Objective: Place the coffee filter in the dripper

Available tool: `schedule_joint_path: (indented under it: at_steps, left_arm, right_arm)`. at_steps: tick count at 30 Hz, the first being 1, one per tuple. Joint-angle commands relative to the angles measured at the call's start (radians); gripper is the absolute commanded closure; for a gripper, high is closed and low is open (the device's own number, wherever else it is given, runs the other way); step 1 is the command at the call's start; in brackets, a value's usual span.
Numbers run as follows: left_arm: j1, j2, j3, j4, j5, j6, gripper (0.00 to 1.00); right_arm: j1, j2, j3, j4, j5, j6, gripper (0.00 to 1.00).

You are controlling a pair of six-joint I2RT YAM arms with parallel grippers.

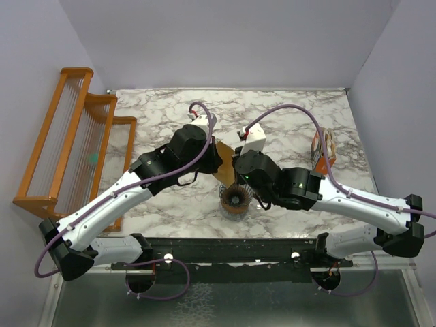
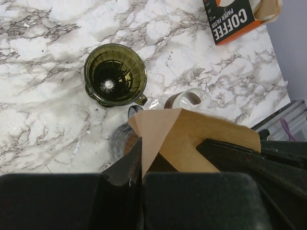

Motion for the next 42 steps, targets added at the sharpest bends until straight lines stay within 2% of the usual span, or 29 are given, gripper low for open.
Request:
schedule_joint_path:
  at_steps: [1,16,21,27,32,39,42]
  left_arm:
    - [-0.001,0.009,0.017,-0.028,0.064,0.001,1.0]
    - [-0.005,0.06,0.028,-0.133,0.184,-0.017,1.0]
    - [-0.013,0.092,0.02,-0.135,0.222,-0.019,1.0]
    - [-0.017,0.098,0.011,-0.148,0.204,-0.013,0.98]
    - [-0.017,0.093,-0.006,-0.169,0.193,-0.011,0.92]
    - [-0.017,0.079,-0.022,-0.181,0.186,-0.007,0.72]
    - [-0.017,0.071,-0.021,-0.184,0.185,-0.005,0.67]
  right_arm:
    - [0.006,-0.005,0.013,-0.11,0.05,0.057,0.99]
    - [0.006,0.018,0.088,-0.354,-0.049,0.144,0.99]
    - [0.007,0.033,0.091,-0.382,-0.093,0.153,0.99]
    - [0.006,0.033,0.049,-0.394,-0.108,0.18,0.99]
    - [0.007,0.014,0.016,-0.417,-0.102,0.212,0.99]
    - [0.005,0.0,-0.04,-0.404,-0.131,0.242,0.99]
    - [0.006,-0.002,-0.053,-0.389,-0.135,0.246,0.99]
